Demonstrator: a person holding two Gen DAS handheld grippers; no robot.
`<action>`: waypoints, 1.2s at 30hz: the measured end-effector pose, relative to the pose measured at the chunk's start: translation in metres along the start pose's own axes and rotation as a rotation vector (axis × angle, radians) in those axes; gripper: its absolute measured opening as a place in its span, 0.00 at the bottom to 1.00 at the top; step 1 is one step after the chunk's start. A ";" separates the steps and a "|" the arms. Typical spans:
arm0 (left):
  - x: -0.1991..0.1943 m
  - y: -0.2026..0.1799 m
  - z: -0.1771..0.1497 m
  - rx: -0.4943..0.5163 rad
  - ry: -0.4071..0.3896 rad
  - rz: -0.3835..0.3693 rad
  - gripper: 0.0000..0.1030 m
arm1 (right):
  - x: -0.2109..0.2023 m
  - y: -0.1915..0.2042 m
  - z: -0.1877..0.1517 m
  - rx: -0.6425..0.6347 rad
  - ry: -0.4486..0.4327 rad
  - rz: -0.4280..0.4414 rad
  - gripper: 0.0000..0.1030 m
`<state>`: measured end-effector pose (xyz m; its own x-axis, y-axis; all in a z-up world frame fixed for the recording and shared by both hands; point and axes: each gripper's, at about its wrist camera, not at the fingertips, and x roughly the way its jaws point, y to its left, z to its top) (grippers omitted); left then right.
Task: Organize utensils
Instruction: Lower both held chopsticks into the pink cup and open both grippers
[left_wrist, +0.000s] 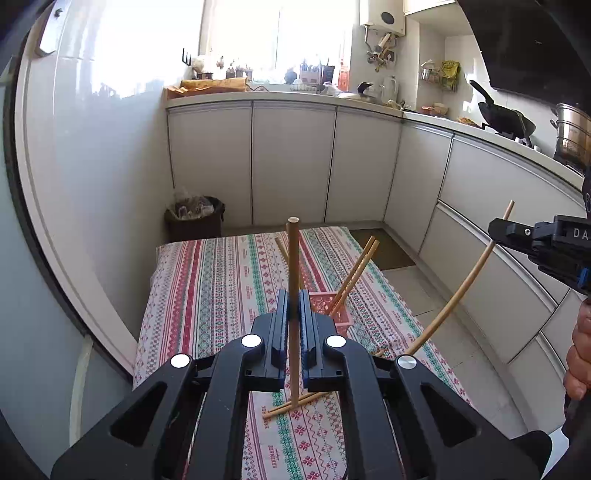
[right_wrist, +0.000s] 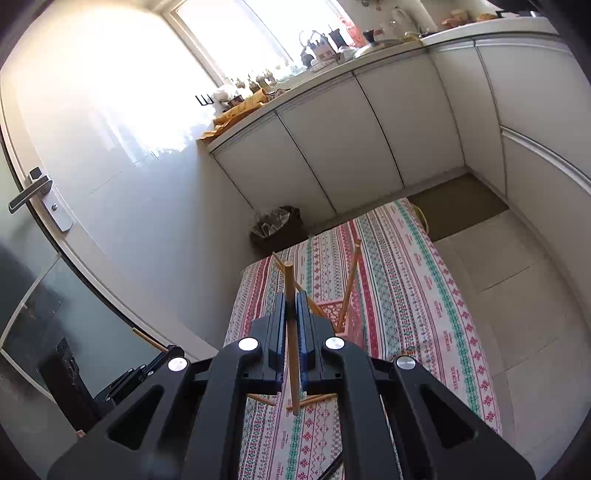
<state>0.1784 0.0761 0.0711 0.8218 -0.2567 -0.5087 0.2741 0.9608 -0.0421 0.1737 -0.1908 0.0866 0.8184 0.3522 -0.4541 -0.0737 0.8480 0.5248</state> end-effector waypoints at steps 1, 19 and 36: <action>0.001 -0.002 0.004 0.004 -0.008 -0.001 0.04 | 0.000 0.002 0.006 -0.003 -0.014 0.003 0.06; 0.095 -0.027 0.062 -0.007 -0.053 -0.073 0.04 | 0.095 -0.001 0.051 -0.139 -0.137 -0.076 0.06; 0.100 -0.005 0.051 -0.088 -0.050 -0.061 0.26 | 0.123 -0.006 0.027 -0.192 -0.070 -0.141 0.08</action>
<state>0.2849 0.0400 0.0641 0.8293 -0.3182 -0.4593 0.2816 0.9480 -0.1482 0.2901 -0.1633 0.0469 0.8654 0.2020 -0.4587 -0.0571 0.9490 0.3102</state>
